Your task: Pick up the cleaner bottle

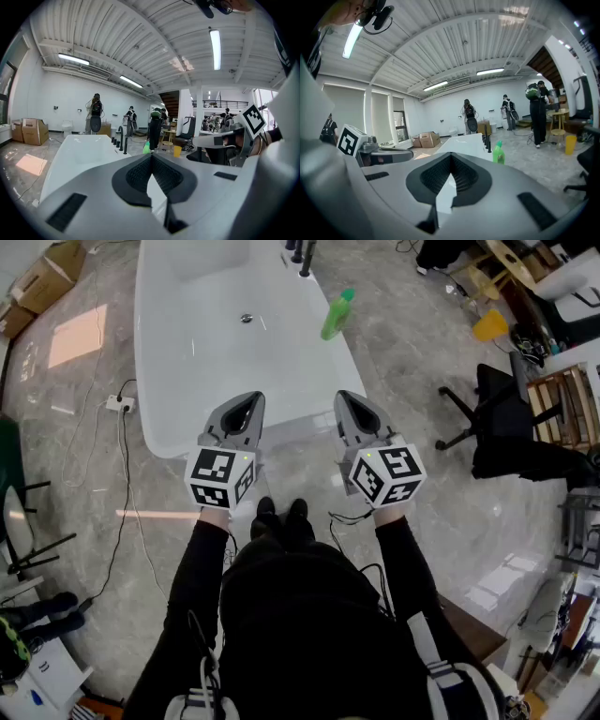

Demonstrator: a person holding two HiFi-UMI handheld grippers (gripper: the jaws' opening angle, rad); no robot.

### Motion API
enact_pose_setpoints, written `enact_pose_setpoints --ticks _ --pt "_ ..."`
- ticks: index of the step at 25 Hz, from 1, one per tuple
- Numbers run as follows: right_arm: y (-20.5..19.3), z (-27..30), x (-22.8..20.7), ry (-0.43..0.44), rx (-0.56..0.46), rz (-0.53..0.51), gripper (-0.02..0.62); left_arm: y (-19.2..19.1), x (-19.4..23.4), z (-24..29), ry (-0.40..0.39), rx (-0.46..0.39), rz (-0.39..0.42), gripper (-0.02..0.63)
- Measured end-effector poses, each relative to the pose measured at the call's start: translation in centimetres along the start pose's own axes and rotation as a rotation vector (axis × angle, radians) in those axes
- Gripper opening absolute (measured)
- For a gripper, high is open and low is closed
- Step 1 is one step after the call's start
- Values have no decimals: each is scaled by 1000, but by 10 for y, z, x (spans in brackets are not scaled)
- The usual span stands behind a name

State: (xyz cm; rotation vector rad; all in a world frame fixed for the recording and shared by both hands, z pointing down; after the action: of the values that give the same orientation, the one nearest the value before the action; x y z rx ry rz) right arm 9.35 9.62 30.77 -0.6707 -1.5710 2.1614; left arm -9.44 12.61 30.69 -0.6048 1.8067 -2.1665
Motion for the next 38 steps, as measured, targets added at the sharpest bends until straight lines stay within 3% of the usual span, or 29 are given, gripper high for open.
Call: enact_pose_setpoints --ticks 14,21,28,38 --pt "-7 -10 6 -31 0 -10 2 -4 1 -9 -26 -4 -21 8" --pt "-20 -14 1 -104 40 25 2 -4 12 1 -78 -2 -29 8" --pt "-24 -21 -3 -190 50 45 2 -6 17 18 -140 27 14 8" --pt "-26 -17 -31 -245 68 62 2 -10 16 51 -149 50 9 8"
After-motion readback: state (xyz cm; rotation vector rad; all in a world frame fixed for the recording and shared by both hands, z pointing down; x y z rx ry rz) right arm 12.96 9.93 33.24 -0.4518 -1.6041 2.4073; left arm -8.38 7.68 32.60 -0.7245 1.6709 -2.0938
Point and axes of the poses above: the fingertips, and each gripper's own axes: z forward along the fingers, x to its left, y out of its top, the point moved 5 cm from there along -z, backward along the fingers, and after that the axes turned 6 degrees about -y, right-handed, at the moved point
